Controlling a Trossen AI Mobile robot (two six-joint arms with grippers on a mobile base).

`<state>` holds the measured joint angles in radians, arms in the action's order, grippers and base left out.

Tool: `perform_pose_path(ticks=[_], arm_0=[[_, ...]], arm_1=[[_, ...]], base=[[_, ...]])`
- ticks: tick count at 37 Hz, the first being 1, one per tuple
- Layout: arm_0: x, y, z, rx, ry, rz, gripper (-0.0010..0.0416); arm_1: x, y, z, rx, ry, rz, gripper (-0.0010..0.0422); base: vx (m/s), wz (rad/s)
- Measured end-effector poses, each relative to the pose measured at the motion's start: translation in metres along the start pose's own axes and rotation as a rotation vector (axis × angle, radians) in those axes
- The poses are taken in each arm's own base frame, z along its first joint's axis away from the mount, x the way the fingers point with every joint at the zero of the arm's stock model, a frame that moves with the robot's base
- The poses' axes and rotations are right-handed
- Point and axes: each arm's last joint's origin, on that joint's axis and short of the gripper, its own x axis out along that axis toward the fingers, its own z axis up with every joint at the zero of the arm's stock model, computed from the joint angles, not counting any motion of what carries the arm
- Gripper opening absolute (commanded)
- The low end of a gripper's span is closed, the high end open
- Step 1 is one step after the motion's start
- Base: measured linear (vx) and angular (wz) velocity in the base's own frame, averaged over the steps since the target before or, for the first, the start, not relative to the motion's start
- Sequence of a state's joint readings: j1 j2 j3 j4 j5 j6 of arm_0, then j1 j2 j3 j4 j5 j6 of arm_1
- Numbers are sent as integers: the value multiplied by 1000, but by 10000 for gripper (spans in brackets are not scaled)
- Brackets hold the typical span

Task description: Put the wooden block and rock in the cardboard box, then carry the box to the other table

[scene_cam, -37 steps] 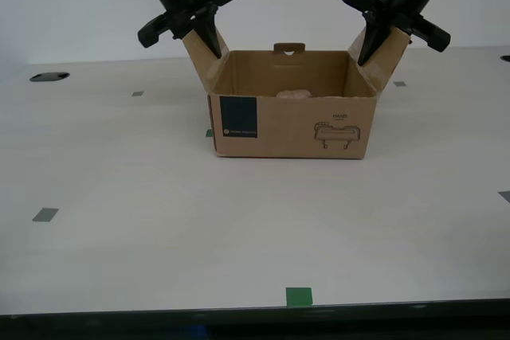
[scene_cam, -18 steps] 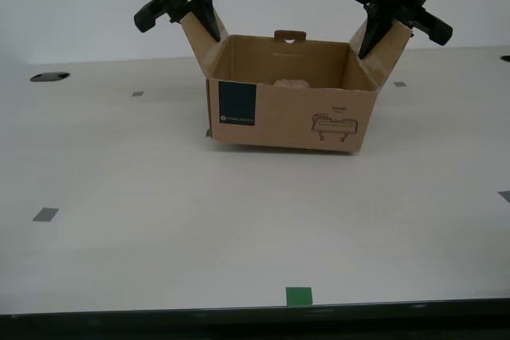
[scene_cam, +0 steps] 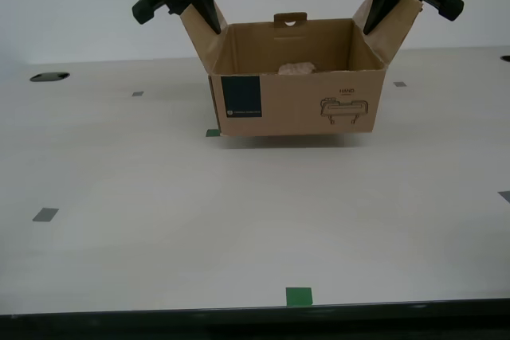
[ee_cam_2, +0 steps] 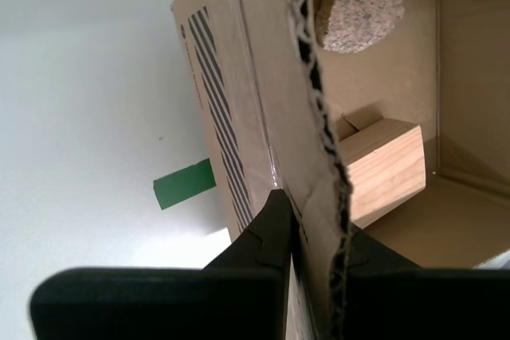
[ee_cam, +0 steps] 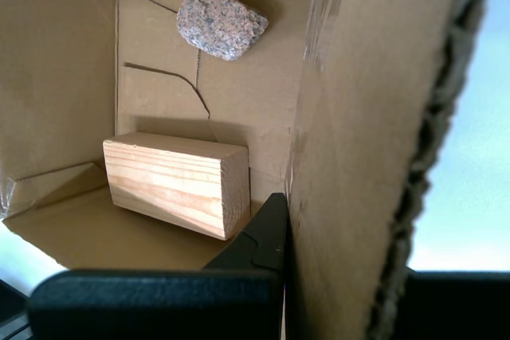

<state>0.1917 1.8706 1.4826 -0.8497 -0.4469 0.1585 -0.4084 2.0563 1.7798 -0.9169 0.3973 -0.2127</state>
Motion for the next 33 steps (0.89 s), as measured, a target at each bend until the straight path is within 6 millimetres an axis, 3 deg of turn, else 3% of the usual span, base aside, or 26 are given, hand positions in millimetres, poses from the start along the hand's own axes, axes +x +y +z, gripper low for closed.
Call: perform_pose_path(ticks=[14,33], arm_0=[[-13,6,-2,-13,-23,2,-1],[-11,22,-8,-72,-1,13,-1]], arm_1=[[-28,-17,-7,34,-47,-13,-1],[-44,-13,-60,-30,-110,-34,-1]], base=[[0,0],[0,0]])
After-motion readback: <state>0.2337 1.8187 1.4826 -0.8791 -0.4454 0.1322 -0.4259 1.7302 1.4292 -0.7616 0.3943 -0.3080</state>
